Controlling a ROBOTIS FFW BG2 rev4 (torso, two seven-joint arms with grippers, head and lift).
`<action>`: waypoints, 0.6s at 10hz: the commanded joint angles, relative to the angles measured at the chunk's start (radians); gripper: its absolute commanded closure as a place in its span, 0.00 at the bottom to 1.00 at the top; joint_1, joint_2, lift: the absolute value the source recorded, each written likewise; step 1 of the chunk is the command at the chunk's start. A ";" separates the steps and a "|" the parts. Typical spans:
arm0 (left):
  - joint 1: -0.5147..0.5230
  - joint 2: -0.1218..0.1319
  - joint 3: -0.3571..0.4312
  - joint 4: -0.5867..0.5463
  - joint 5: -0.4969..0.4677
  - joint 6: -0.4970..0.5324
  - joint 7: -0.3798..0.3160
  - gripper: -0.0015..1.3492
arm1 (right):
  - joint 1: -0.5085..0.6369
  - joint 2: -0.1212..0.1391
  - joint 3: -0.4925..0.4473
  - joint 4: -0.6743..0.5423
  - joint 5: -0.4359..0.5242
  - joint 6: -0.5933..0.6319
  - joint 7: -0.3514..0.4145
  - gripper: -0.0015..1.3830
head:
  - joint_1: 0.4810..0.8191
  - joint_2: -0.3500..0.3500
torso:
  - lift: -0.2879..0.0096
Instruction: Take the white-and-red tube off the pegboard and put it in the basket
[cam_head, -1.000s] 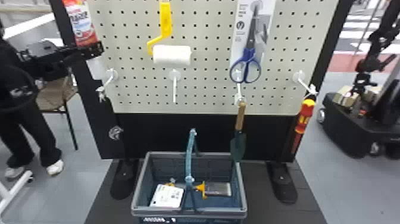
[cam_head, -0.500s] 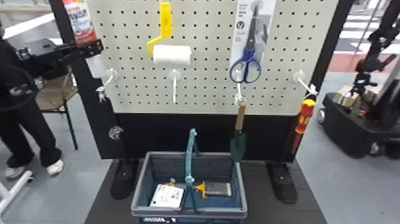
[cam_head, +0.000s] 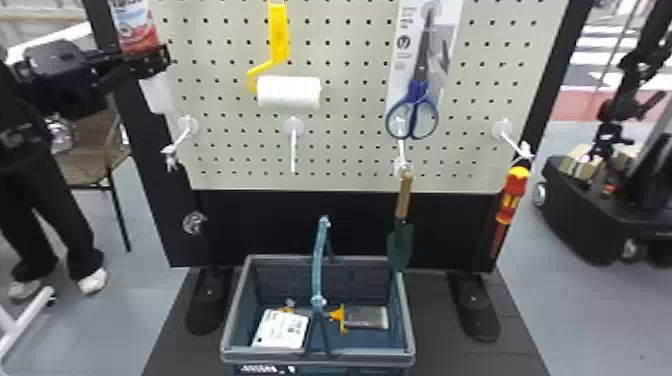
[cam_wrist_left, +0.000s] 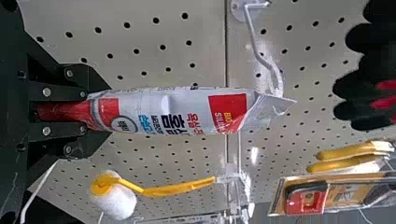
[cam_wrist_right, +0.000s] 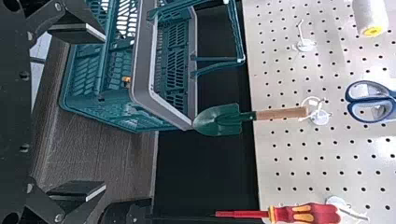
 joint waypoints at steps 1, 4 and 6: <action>0.038 -0.008 0.020 -0.067 0.006 -0.002 0.011 0.90 | 0.000 0.000 0.000 0.000 0.000 0.000 0.000 0.13 | 0.20 0.50 | 0.63; 0.139 -0.039 0.078 -0.118 0.065 -0.029 0.052 0.90 | 0.002 0.001 0.002 0.003 -0.002 0.002 0.000 0.13 | 0.20 0.50 | 0.63; 0.197 -0.071 0.113 -0.118 0.086 -0.044 0.066 0.90 | 0.002 0.001 0.002 0.000 0.000 0.003 0.000 0.13 | 0.20 0.50 | 0.63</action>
